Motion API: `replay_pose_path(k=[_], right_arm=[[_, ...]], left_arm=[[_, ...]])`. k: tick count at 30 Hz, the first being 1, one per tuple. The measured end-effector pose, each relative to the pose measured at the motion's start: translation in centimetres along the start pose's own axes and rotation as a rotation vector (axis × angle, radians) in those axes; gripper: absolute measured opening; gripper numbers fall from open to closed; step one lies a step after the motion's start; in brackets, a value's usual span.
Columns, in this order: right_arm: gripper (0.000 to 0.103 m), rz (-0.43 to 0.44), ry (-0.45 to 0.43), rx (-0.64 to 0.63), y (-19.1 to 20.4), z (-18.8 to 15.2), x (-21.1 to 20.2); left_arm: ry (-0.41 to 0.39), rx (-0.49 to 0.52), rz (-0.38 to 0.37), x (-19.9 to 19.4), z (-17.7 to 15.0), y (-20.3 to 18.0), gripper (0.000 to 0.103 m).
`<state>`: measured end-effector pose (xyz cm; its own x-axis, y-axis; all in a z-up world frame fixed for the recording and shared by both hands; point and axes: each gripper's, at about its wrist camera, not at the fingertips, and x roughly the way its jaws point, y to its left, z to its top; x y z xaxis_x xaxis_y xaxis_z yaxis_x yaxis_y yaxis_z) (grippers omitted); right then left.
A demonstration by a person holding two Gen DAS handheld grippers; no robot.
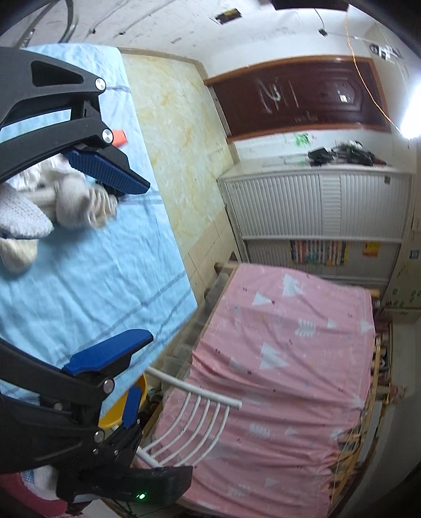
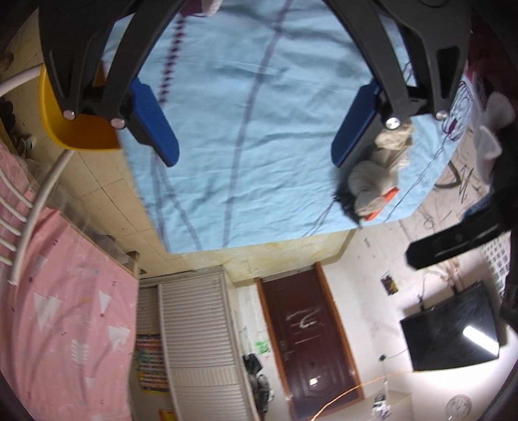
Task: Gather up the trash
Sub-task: 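Move both tools from the bin back to the pile on the bed, then grasp the orange box with left tool while right tool grasps beige cloth bundle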
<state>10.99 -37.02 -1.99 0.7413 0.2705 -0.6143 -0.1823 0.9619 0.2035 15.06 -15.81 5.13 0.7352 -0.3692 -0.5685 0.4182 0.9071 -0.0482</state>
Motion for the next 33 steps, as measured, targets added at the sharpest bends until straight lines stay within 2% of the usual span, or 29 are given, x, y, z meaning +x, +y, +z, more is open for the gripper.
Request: replay_pose_path(k=[8,14,21,28,31,33], right_arm=[[0.093,0.058,0.061,-0.093,5.3,-0.7,2.3],[0.093,0.123,0.106,-0.161,9.0,-1.5,3.8],[0.093,0.176,0.148,-0.219,11.3,-2.4,5.4],[0.093,0.198,0.166,-0.244,12.1,-2.6,5.7],[0.093,0.193,0.166,-0.254,12.4,-2.8,5.6],[0.090,0.183,0.168,-0.273,12.8,-2.8,5.6]], left_arm=[[0.041,-0.099,0.118,1.0,-1.4,7.2,0.077],[0.101,-0.197,0.160,3.0,-2.5,11.7,0.077],[0.179,-0.276,0.163,6.0,-3.7,14.6,0.077],[0.272,-0.377,0.201,9.0,-5.3,17.0,0.077],[0.284,-0.389,0.210,9.5,-5.7,17.5,0.071],[0.298,-0.390,0.210,9.9,-5.8,17.6,0.056]])
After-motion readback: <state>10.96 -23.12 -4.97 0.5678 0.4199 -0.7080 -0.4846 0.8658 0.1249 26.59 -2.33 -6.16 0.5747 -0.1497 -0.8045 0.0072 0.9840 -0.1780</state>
